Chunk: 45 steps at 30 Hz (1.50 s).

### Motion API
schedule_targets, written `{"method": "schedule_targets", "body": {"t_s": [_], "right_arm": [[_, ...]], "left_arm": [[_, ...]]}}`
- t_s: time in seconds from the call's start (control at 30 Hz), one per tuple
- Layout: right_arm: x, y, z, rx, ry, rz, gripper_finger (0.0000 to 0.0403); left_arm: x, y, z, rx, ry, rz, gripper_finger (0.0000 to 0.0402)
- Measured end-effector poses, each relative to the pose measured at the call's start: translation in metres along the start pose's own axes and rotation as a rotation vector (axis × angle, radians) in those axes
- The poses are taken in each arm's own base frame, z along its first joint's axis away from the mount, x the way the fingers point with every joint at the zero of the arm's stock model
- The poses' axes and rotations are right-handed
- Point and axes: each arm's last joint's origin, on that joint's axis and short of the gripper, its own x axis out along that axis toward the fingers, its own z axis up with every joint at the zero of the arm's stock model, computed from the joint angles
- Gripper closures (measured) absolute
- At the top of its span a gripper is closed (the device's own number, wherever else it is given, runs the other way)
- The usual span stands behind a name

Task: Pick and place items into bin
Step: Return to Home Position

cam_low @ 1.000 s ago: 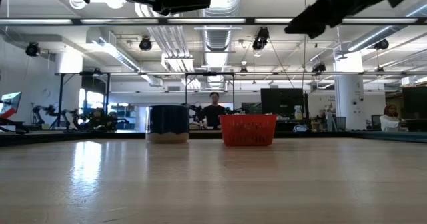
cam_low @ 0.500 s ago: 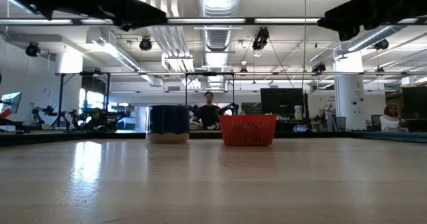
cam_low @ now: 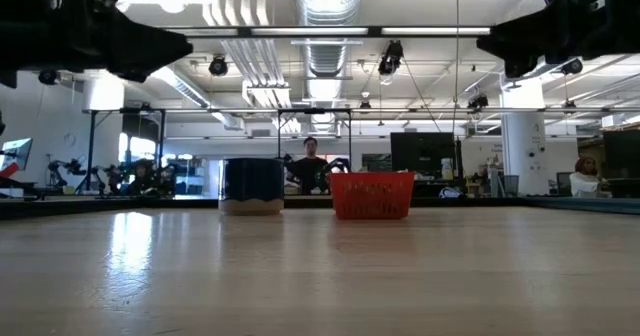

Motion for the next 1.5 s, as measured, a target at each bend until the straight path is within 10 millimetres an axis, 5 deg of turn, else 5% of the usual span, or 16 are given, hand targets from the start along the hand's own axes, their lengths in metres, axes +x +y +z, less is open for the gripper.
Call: {"method": "schedule_targets", "body": {"t_s": [0.67, 1.17, 1.5], "right_arm": [[0.001, 0.004, -0.042, 0.03, -0.031, 0.053, 0.0252], [-0.003, 0.024, -0.032, -0.065, -0.143, 0.23, 0.0255], [-0.012, 0.023, -0.028, -0.068, -0.192, 0.175, 0.0264]], "left_arm": [[-0.021, 0.002, -0.012, -0.007, -0.014, 0.002, 0.0242], [-0.022, 0.002, -0.011, -0.01, -0.028, 0.003, 0.0242], [-0.026, 0.004, -0.009, -0.013, -0.052, 0.006, 0.0242]]}}
